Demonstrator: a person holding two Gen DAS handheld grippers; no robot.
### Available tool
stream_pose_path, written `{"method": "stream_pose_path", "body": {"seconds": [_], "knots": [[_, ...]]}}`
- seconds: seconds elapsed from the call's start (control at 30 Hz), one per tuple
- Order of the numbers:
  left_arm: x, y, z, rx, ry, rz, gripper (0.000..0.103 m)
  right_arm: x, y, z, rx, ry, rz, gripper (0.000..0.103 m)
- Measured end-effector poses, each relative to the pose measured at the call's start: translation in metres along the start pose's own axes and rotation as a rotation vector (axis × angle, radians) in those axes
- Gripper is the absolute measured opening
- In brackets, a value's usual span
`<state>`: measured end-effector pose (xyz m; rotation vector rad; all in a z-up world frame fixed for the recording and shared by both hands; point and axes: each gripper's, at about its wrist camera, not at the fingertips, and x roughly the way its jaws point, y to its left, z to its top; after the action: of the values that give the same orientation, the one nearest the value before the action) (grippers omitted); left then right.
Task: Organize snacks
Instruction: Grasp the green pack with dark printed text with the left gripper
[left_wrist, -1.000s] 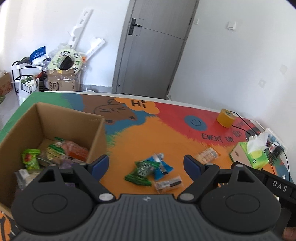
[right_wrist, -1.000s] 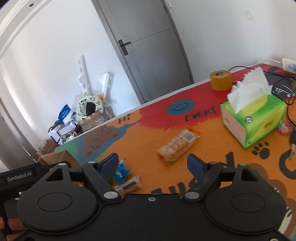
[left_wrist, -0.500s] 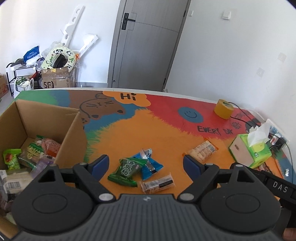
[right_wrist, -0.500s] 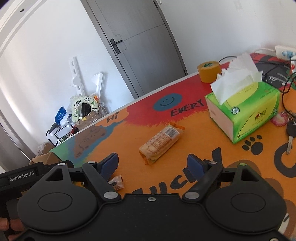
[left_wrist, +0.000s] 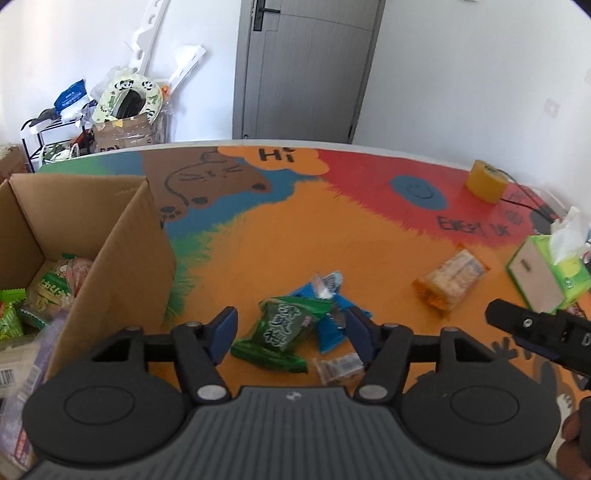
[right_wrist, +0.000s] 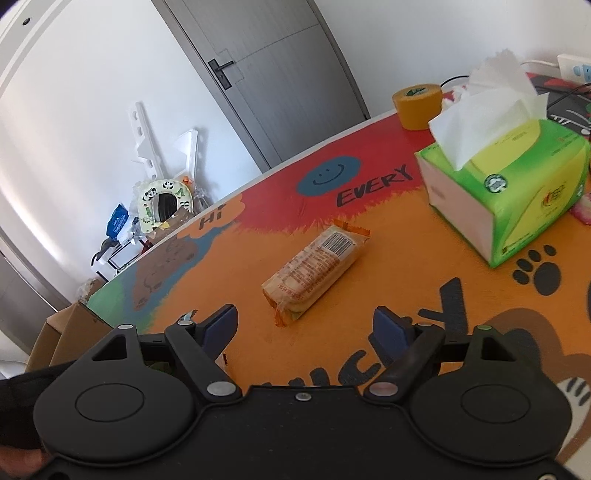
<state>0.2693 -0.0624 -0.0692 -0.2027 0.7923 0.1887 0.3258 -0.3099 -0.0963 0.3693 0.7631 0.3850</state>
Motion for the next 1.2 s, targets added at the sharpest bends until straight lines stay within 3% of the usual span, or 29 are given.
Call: {"method": "stream_pose_path", "body": {"seconds": [0.2,0.27,0.4,0.43,0.47,0.77,1.0,1.2], "knots": [[0.015,0.006,-0.004,-0.001,0.035,0.024,0.056,0.008,-0.003,-0.001,0.010,0.015,-0.005,0.081],[0.019,0.007,-0.006,-0.002,0.049,0.018,0.046,0.009,-0.004,-0.001,0.010,0.017,-0.005,0.081],[0.021,0.010,-0.006,-0.023,0.035,0.010,0.041,0.012,-0.005,0.001,0.009,0.017,-0.010,0.081],[0.019,0.010,-0.006,-0.022,0.027,0.000,0.031,0.012,-0.005,0.001,0.010,0.018,-0.010,0.081],[0.017,0.008,-0.005,-0.015,0.018,-0.006,0.030,0.012,-0.005,0.001,0.012,0.017,-0.010,0.081],[-0.003,0.008,0.009,-0.037,-0.034,-0.071,0.028,0.019,-0.004,0.010,0.022,-0.002,-0.021,0.081],[-0.006,0.008,0.025,-0.046,-0.078,-0.063,0.028,0.034,0.001,0.020,0.039,-0.021,-0.015,0.081],[-0.004,0.011,0.034,-0.057,-0.087,-0.069,0.028,0.051,0.012,0.035,0.018,-0.035,-0.063,0.084]]}}
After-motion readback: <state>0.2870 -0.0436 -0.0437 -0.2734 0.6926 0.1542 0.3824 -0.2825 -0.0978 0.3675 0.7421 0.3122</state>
